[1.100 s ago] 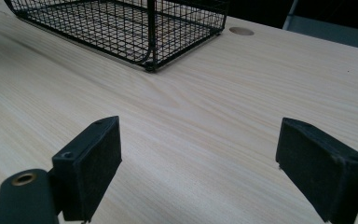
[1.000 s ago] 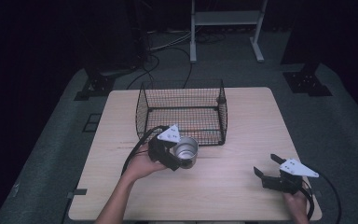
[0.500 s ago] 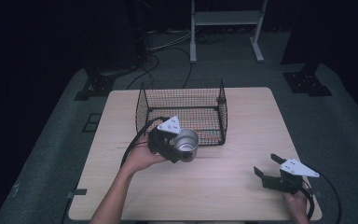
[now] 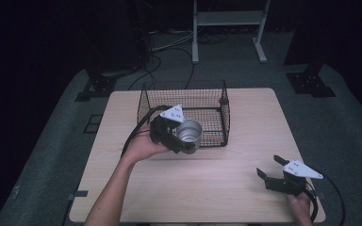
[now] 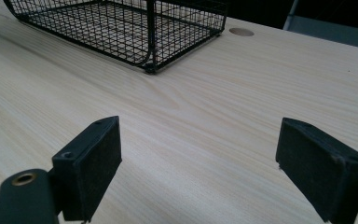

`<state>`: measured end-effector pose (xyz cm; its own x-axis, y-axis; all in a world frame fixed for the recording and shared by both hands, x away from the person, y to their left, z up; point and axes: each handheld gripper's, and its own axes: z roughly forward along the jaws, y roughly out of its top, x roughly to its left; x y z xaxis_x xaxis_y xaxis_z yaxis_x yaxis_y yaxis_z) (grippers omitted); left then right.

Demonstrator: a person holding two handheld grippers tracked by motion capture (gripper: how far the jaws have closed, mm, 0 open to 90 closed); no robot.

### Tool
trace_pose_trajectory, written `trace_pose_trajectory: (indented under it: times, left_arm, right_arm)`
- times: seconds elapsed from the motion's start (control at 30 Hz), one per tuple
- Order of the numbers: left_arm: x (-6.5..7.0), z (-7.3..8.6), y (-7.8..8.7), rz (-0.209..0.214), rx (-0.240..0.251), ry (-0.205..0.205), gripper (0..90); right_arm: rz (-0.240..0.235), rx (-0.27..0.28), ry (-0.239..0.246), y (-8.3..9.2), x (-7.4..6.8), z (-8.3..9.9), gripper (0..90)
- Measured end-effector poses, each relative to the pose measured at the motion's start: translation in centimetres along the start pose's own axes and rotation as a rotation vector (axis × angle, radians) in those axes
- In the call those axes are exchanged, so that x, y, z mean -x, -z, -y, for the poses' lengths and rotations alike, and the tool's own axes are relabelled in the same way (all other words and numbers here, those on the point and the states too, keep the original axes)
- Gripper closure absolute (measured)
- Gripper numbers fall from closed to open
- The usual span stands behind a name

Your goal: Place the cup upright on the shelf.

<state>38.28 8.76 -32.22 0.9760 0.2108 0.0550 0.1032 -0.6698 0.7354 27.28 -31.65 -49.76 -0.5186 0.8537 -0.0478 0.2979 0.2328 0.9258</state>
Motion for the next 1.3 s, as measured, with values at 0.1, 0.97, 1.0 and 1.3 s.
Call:
trace_pose_trajectory:
  times: [0.1, 0.97, 1.0, 1.3]
  left_arm:
    - [-0.7, -0.6, 0.2, 0.007, -0.001, 0.003, 17.9]
    - [-5.7, -4.5, 0.7, -0.013, -0.031, 0.031, 17.9]
    - [-5.7, -4.5, 0.7, -0.013, -0.031, 0.031, 17.9]
    - [-7.5, -5.4, 0.5, -0.037, -0.036, 0.045, 17.9]
  right_arm:
    - [-0.001, 0.0, 0.001, 0.0, 0.0, 0.0, 13.5]
    - [-0.012, 0.012, -0.007, 0.1, 0.1, 0.0, 13.5]
    - [-0.012, 0.012, -0.007, 0.1, 0.1, 0.0, 13.5]
    - [-0.016, 0.013, -0.008, 0.1, 0.2, 0.1, 13.4]
